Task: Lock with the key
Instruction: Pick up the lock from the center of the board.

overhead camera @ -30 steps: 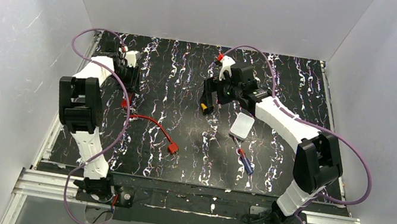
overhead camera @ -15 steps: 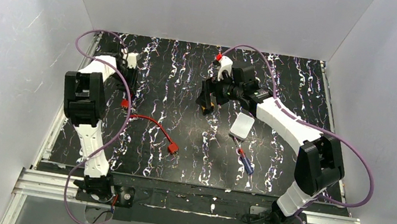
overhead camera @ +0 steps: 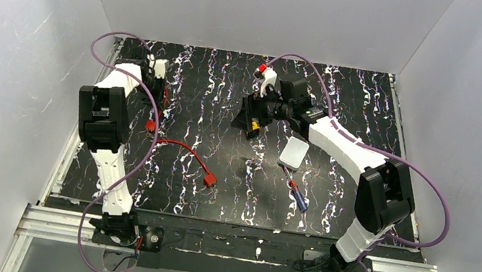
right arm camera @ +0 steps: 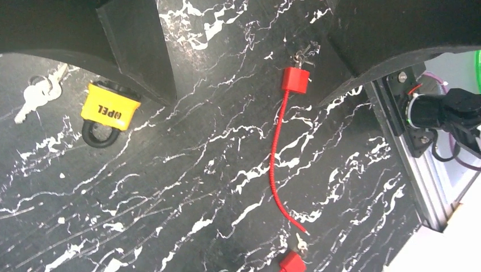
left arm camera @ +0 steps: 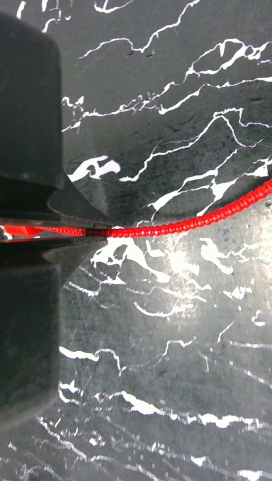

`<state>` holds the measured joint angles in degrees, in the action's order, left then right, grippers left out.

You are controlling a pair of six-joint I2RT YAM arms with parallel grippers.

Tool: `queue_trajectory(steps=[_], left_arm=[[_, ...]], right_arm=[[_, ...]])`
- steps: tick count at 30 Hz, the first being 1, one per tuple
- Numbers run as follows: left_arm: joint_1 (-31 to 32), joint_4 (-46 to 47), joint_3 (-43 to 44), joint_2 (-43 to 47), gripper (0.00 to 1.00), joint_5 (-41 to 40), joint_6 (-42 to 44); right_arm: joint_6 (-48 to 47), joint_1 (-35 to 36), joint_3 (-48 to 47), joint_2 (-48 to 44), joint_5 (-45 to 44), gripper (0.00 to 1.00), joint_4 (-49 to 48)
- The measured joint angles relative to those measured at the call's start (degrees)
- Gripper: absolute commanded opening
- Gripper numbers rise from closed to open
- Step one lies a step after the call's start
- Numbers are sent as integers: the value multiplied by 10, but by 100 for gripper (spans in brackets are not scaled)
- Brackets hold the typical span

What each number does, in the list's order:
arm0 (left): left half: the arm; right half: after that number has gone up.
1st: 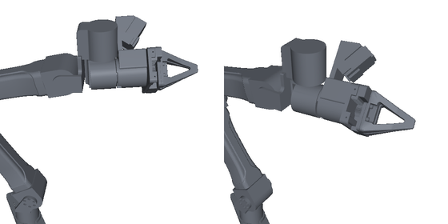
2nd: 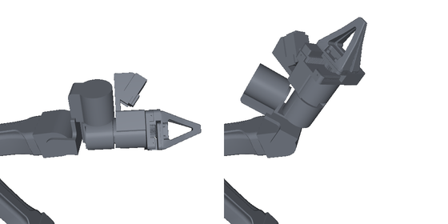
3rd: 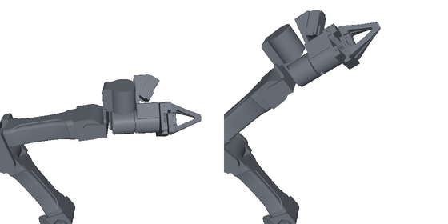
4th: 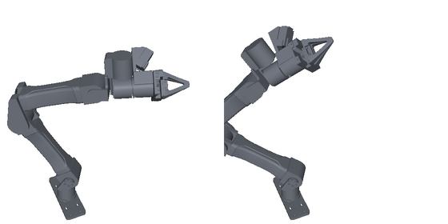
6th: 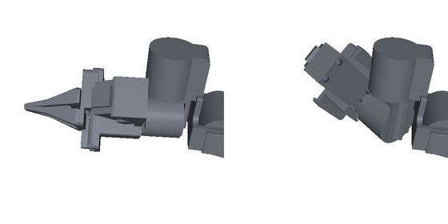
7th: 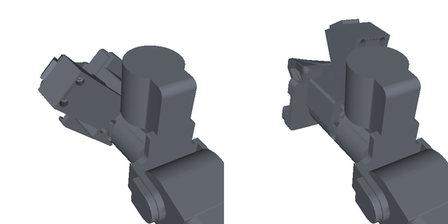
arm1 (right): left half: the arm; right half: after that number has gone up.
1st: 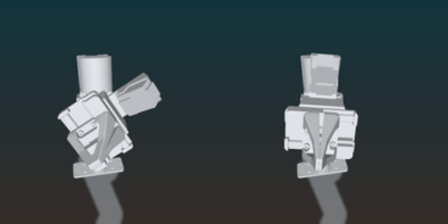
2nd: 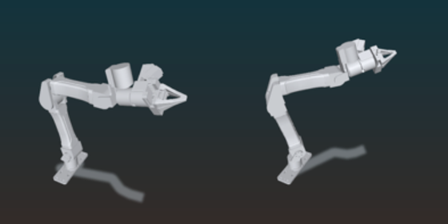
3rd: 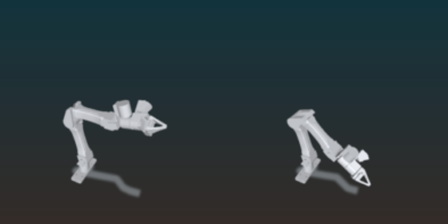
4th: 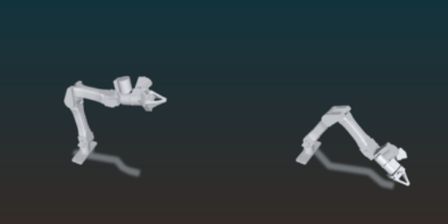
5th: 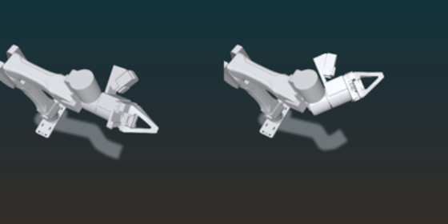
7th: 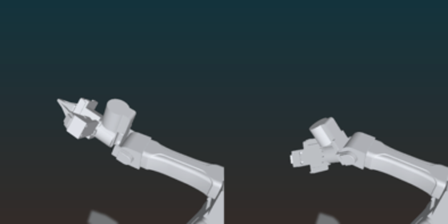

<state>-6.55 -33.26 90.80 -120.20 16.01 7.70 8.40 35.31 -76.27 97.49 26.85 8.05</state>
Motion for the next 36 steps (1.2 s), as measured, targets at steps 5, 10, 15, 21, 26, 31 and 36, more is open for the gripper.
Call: queue_trajectory(steps=[5, 10, 15, 21, 26, 31, 36], left_arm=[[0, -14, -2, 43, 0, 24, -25], [0, -3, -36, 152, 0, 89, -91], [0, 33, -77, 255, 0, 168, -182], [16, 105, -142, 338, 0, 231, -293], [58, 135, -167, 382, 0, 245, -340], [111, 159, -191, 421, 0, 249, -369], [130, 202, -229, 451, 0, 250, -413]], right_arm=[[24, 0, 0, 0, 25, 94, -31], [52, 0, 0, 0, 50, 91, -61], [67, 12, -3, 0, 59, 86, -81], [57, 49, -46, 0, 37, 81, -76], [47, 77, -74, 0, 6, 76, -76], [34, 98, -97, 2, -13, 71, -62], [27, 111, -100, 2, -26, 65, -50]])
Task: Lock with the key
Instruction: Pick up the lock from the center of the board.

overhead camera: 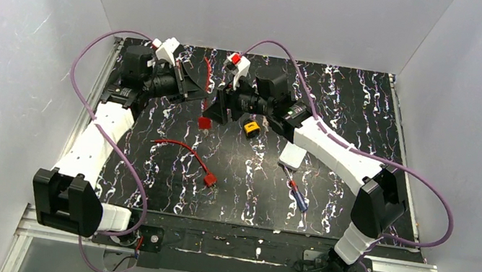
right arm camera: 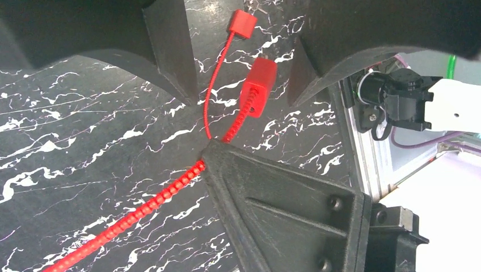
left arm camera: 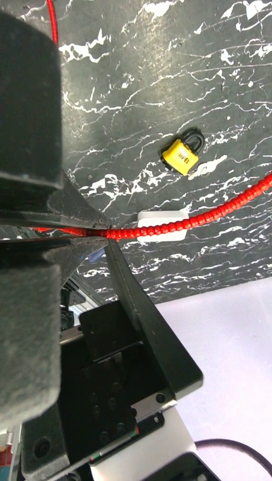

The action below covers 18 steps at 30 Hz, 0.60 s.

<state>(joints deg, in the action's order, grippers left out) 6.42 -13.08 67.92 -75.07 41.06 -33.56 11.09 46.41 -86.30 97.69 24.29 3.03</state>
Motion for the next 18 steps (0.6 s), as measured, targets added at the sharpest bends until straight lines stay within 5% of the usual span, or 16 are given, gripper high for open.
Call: queue_trajectory(steps=[13, 18], left_arm=[[5, 68, -38, 7, 0, 2, -79], [5, 85, -46, 8, 0, 2, -91]], right_arm=[[-5, 7, 0, 20, -6, 51, 1], [-6, 9, 0, 37, -6, 21, 1]])
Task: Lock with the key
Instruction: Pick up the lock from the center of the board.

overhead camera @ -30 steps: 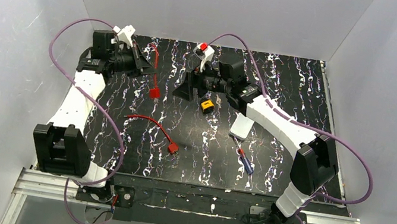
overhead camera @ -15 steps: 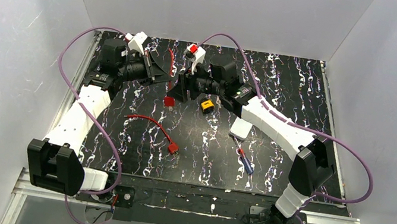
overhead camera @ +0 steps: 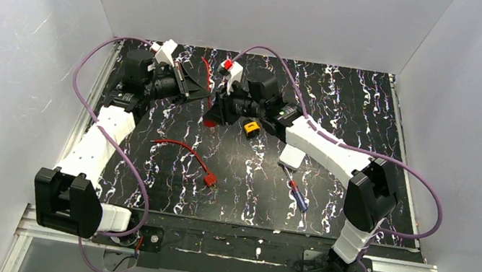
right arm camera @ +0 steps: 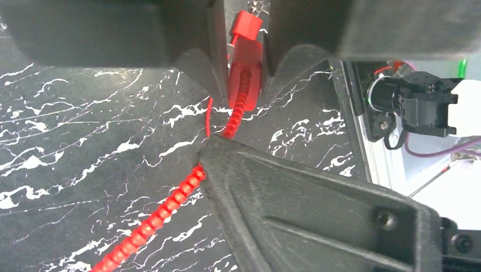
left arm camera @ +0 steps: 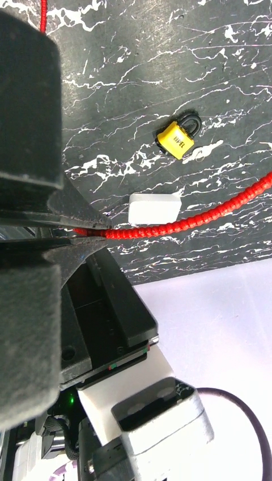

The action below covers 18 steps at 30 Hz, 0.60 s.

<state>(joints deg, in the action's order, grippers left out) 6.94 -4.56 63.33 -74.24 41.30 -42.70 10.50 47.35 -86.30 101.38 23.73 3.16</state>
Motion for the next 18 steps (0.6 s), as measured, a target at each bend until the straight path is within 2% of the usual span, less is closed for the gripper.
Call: queue_trajectory(steps=[3, 4, 5, 6, 12, 16, 18], left_arm=[[0, 2, -5, 0, 3, 1, -1], [0, 1, -5, 1, 12, 0, 2], [0, -2, -5, 1, 28, 0, 8], [0, -6, -5, 2, 39, 1, 17], [-9, -75, 10, 14, 97, 24, 107], [-30, -152, 58, 15, 98, 37, 213], [-50, -196, 92, 15, 98, 48, 296]], right_arm=[[-3, 3, 0, 0, -5, 1, 3], [-6, 3, 0, 0, -6, 1, 4], [-11, 4, 0, 0, -8, 1, 6], [-16, 4, 0, 0, -10, 1, 10], [-60, -5, 14, -19, -14, 1, 51], [-94, -24, 28, -47, 10, 1, 92], [-121, -35, 29, -62, 32, 1, 122]])
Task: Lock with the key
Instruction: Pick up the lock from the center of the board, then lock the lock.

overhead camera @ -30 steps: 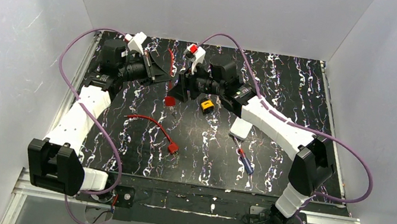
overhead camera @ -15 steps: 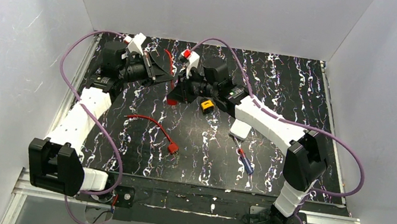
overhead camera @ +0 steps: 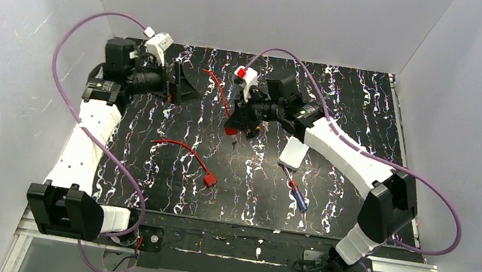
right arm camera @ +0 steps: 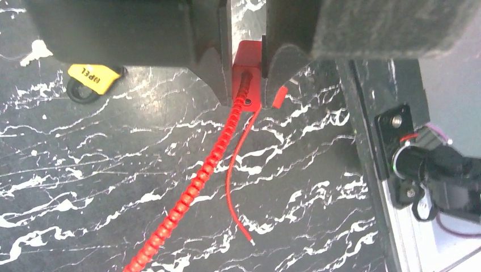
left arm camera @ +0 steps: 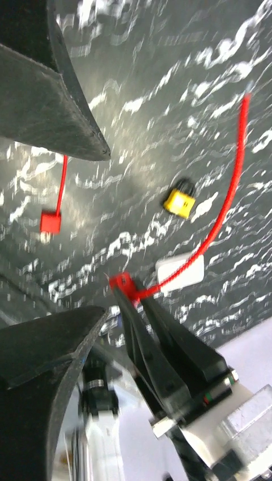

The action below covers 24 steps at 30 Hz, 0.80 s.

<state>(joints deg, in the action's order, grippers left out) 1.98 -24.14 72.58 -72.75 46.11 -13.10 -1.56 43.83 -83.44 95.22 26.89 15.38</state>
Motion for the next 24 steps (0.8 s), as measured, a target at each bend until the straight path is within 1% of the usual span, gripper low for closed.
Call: queue_trajectory(steps=[4, 9, 11, 15, 18, 20, 24], left_arm=[[-41, -78, 50, 6, 98, 21, 198], [-44, -175, 56, 23, 96, 66, 445], [-41, -196, 50, 36, 94, 85, 520], [-29, -216, 49, 47, 86, 115, 612], [-3, -227, 45, 43, 89, 117, 654], [24, -244, 41, 39, 89, 115, 686], [72, -284, 28, 34, 78, 102, 742]], right_arm=[[-63, -13, 0, -31, 43, 1, 65], [-139, -10, 0, -54, 94, 1, 149], [-161, -8, 0, -56, 108, 1, 177], [-198, 3, 0, -56, 129, 1, 225], [-214, 17, 0, -56, 139, 1, 243], [-223, 23, 0, -56, 142, 1, 252], [-231, 33, 0, -56, 149, 1, 264]])
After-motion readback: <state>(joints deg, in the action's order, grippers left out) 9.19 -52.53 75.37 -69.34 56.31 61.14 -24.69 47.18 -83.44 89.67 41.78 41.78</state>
